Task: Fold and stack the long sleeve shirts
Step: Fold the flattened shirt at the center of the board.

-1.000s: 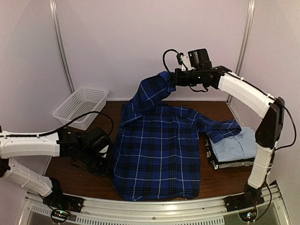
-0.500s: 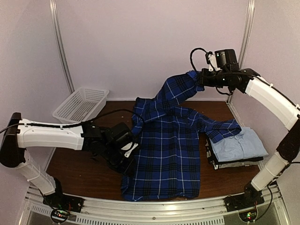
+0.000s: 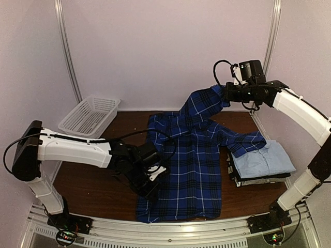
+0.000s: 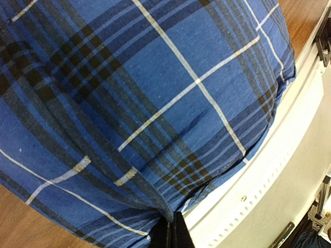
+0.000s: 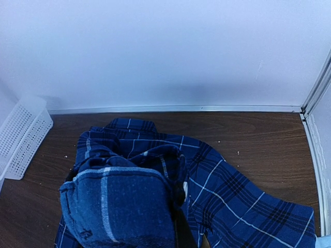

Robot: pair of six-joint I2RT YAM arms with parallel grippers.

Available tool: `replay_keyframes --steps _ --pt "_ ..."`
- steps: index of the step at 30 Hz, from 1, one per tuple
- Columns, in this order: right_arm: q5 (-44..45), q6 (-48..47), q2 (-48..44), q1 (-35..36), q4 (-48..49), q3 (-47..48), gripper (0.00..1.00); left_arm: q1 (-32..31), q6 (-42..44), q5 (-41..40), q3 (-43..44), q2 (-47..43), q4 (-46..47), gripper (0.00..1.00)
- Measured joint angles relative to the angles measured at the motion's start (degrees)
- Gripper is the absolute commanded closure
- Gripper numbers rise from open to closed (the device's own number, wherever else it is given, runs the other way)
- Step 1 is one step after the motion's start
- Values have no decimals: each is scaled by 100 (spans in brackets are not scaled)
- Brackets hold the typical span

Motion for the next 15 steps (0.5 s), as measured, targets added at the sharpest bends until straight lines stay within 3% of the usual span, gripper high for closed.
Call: replay_keyframes --steps 11,15 --pt "-13 4 -457 0 -114 -511 100 0 151 271 -7 164 153 100" --pt "-59 4 -516 0 -153 -625 100 0 234 345 -7 260 170 78"
